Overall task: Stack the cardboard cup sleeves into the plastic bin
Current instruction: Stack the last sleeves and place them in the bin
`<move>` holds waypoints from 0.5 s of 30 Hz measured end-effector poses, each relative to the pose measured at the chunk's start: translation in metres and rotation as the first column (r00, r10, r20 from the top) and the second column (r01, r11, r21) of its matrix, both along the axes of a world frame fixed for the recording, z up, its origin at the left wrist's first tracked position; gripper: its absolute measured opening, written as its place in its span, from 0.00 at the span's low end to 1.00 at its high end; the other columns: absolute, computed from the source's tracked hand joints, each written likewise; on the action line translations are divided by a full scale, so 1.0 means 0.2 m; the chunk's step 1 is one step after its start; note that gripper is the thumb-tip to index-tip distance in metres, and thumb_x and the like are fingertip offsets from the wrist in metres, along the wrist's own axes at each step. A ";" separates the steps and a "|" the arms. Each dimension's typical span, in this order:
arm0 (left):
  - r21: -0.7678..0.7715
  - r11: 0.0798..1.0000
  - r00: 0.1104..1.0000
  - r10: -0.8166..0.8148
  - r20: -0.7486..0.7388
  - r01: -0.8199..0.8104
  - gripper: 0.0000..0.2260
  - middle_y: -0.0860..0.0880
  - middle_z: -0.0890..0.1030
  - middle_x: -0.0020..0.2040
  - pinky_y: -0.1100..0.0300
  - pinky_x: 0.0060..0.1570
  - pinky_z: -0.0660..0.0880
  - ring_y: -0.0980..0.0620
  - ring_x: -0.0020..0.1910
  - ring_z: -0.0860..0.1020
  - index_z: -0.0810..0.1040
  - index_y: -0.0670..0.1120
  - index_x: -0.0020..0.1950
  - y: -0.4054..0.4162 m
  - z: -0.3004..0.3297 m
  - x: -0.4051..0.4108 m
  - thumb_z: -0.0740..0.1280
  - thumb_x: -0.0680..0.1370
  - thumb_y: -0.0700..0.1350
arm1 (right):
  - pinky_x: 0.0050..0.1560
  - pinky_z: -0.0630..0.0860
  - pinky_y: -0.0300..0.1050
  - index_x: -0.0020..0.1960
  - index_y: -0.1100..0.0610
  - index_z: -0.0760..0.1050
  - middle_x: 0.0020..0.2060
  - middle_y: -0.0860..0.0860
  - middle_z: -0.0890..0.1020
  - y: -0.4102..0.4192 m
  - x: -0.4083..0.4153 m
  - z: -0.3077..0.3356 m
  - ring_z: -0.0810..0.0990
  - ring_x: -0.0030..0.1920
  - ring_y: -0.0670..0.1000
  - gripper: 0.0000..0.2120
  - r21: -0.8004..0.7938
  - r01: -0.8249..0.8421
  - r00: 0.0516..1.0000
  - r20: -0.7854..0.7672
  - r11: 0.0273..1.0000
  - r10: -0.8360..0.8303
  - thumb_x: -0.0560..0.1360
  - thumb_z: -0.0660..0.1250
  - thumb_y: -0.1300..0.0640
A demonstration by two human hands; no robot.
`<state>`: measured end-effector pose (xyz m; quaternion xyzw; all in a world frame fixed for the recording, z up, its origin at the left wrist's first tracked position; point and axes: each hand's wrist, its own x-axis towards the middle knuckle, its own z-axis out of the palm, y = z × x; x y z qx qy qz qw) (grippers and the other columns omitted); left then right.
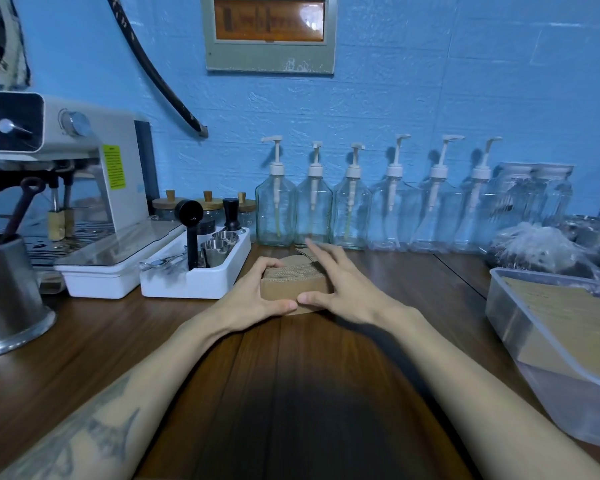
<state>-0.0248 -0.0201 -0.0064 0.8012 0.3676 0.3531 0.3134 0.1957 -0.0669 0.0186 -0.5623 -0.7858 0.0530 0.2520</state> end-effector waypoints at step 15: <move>0.032 0.999 0.999 -0.009 -0.048 0.011 0.32 0.52 0.73 0.63 0.49 0.64 0.74 0.53 0.62 0.75 0.63 0.54 0.69 0.00 0.00 0.04 0.75 0.71 0.58 | 0.71 0.61 0.53 0.75 0.46 0.62 0.69 0.50 0.71 0.01 -0.05 0.05 0.66 0.67 0.52 0.25 0.041 -0.069 0.981 0.186 0.997 0.061 0.80 0.61 0.43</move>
